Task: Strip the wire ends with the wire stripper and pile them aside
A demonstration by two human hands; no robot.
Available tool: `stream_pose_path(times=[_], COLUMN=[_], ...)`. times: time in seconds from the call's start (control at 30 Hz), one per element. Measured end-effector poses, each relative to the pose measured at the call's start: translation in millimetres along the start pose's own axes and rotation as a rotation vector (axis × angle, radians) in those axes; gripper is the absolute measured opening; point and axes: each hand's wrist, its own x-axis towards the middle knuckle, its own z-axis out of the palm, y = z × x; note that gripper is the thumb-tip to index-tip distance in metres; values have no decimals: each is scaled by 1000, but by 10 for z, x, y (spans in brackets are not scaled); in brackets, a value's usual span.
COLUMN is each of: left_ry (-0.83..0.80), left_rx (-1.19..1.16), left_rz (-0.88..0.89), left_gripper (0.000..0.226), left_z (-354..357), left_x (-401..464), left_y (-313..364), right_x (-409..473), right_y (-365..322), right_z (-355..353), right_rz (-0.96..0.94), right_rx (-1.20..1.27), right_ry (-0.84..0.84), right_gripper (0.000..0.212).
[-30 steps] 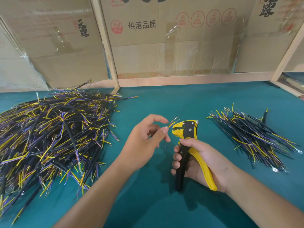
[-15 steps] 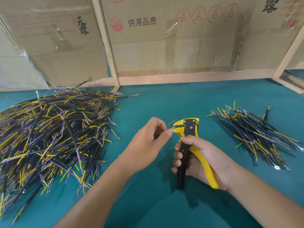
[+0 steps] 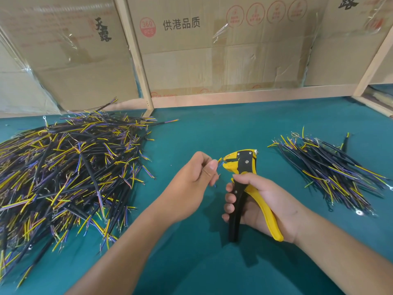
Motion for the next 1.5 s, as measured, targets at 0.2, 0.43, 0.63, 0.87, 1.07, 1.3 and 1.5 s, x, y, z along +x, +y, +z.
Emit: stream_pose_path(times=[0.2,0.43,0.63,0.87,1.07,1.3,1.5], left_ry=[62,142,328,527,567,576,544], left_rx=[23,-199,-793,-799,-867,-939,-889], left_rz=[8,-32,-198,-400,-407,-370,-204], left_gripper=[27,25,23,23,14,12,11], left_z=[-8,-31,-152,-195,-229,-208,-151], left_x=[40,98,144,170,189,171,142], left_y=[-91,-57,48,-67,-86,-43,34], right_x=[34,3,11,-6,19,53,43], right_y=[4,-3,-11,-5,-8,5,9], right_z=[-37,-24,-6,-16,-29,-81,-59], right_rz=[12,-1,-8,-15,-15,-9,-10], right_rx=[4,15,4,2,5,-14,-29], right_ry=[-21,-30,2,-2,-4,-14,-25], right_gripper=[33,32,34,35,35,33,31])
